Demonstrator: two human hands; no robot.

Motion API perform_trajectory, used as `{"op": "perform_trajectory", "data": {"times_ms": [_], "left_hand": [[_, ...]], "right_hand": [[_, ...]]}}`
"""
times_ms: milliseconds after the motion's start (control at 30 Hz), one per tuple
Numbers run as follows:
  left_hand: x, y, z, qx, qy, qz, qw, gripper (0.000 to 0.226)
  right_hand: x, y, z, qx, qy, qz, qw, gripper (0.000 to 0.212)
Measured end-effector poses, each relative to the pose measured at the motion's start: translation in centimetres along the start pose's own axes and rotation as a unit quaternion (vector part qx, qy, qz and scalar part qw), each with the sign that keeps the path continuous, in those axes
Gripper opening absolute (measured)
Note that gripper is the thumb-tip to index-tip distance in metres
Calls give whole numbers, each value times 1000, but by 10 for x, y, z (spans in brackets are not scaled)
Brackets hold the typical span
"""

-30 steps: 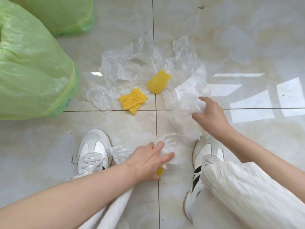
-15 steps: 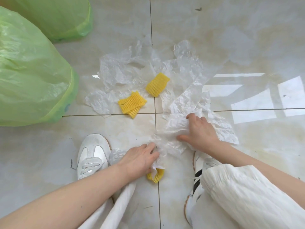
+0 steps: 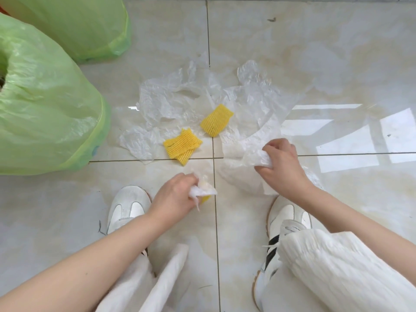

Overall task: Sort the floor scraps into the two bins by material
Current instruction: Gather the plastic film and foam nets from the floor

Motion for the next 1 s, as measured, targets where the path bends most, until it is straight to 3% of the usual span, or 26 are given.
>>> {"op": "perform_trajectory", "data": {"times_ms": [100,200,333,433,533,633,767,867,1000], "left_hand": [[15,24,-11,-72,103,44,991,31],[30,44,-10,-44,95,65,992,32],[48,71,-17,-9,96,99,990,38],[63,80,-19,30,76,107,991,55],[74,84,-28,77,84,107,988,47],[80,90,-47,117,117,103,981,37],[76,98,-86,119,206,93,967,45],[64,96,-109,103,262,79,956,59],[51,85,-120,70,281,66,955,68]], "right_hand": [[7,31,-11,47,28,65,996,29],[12,53,-18,152,-8,85,985,18],[24,63,-37,215,-7,92,972,22],[42,48,-50,186,-1,44,982,27],[64,22,-65,150,21,-8,988,38],[83,-6,-82,73,88,-62,992,50],[103,-44,-84,-48,134,-148,979,75],[108,-58,-74,-111,122,-157,974,66],[102,-62,-64,-106,106,-141,979,51]]}}
Point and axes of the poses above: each hand's wrist, its own x-axis towards the middle knuckle, its own y-axis out of the back of the hand, z = x × y, the point moved 9 cm from there along x, towards the middle knuckle
